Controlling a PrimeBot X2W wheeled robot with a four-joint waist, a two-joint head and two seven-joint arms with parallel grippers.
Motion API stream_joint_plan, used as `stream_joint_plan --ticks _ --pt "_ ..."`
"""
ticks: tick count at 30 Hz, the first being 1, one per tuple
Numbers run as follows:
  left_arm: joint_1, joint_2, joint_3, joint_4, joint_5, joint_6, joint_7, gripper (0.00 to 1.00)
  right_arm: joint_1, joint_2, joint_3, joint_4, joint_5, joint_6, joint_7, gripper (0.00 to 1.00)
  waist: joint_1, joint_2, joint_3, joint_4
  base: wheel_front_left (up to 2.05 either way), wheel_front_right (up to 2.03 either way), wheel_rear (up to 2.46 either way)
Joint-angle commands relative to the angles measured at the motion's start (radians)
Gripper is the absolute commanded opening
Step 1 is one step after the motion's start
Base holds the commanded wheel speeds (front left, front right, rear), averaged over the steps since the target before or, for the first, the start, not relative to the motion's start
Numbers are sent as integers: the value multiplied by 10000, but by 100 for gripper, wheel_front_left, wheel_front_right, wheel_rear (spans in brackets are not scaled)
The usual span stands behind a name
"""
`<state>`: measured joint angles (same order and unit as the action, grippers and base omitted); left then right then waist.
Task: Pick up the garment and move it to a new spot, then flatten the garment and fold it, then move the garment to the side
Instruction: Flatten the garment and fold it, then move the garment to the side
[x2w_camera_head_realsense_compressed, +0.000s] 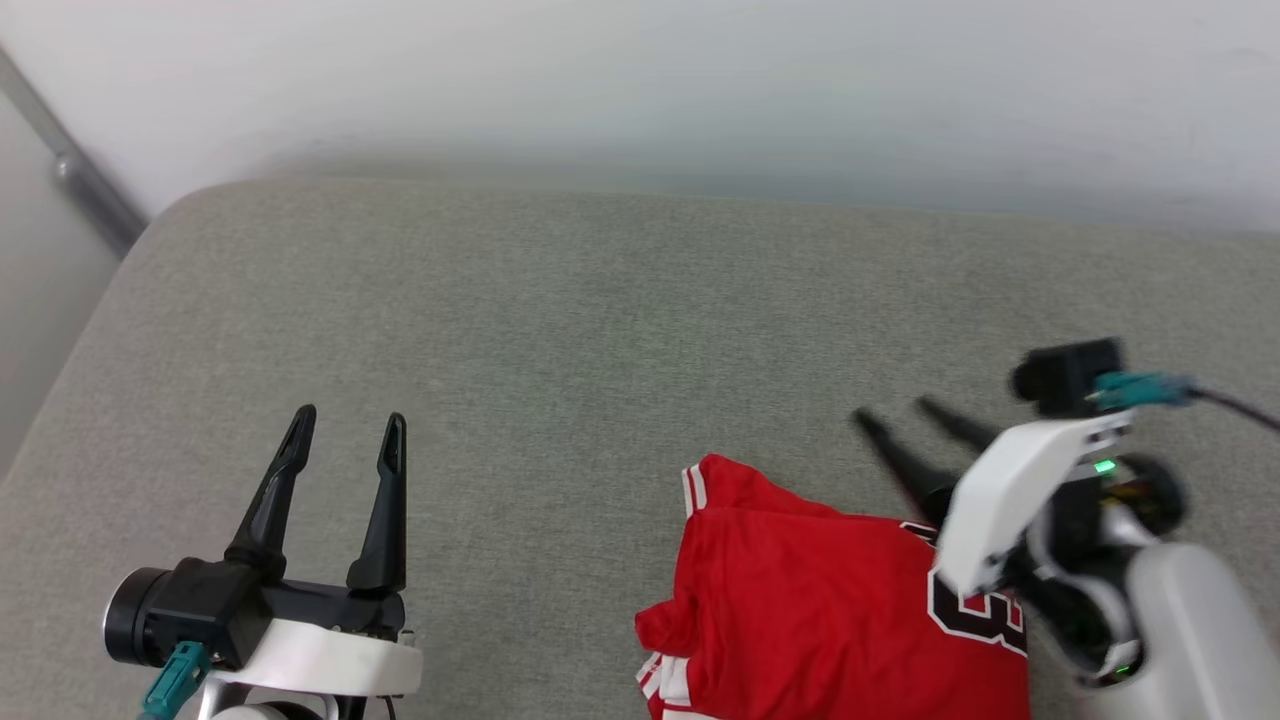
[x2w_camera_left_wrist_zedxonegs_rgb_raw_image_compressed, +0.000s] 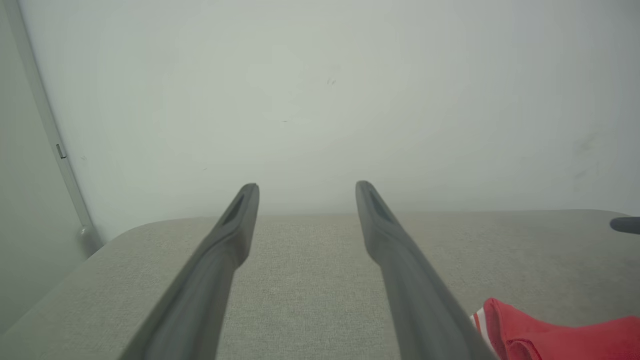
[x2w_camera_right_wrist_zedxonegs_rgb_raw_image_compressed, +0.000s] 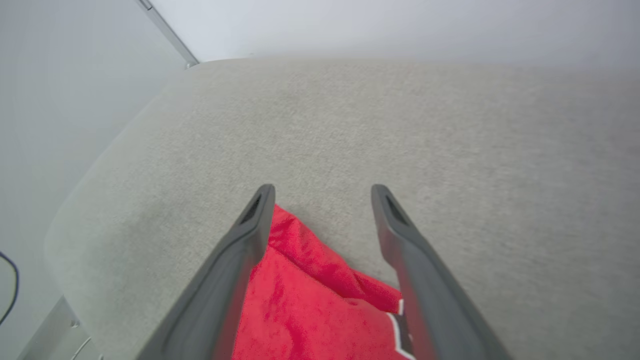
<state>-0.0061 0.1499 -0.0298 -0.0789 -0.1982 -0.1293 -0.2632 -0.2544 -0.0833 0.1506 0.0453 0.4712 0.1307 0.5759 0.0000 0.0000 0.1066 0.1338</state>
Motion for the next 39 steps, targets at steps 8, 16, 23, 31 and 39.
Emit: stream_joint_plan --ticks 8,16,23,31,39 --pt "-64 105 -90 -139 39 -11 -20 100 275 -2967 -1246 -1534 -2331 -3 -2381 100 0 0 70 -603 0 0 0" --pt "112 62 -27 -253 -54 -11 -20 100 1878 -2656 -2480 -2581 -2562 -2 -4792 100 0 0 201 -893 0 0 0" --pt "245 -45 -130 -454 137 -11 -20 100 3068 -1214 -2449 -2914 -2715 -3 -6473 100 0 0 221 -937 0 0 0" --pt "393 -145 -214 -513 174 -11 -20 100 3162 -854 -2436 -2770 -2896 -2 -6852 100 0 0 178 -886 0 0 0" --pt "363 -78 -244 -521 188 -11 -20 100 3100 -765 -2456 -2673 -2888 -2 -6780 100 0 0 180 -914 0 0 0"
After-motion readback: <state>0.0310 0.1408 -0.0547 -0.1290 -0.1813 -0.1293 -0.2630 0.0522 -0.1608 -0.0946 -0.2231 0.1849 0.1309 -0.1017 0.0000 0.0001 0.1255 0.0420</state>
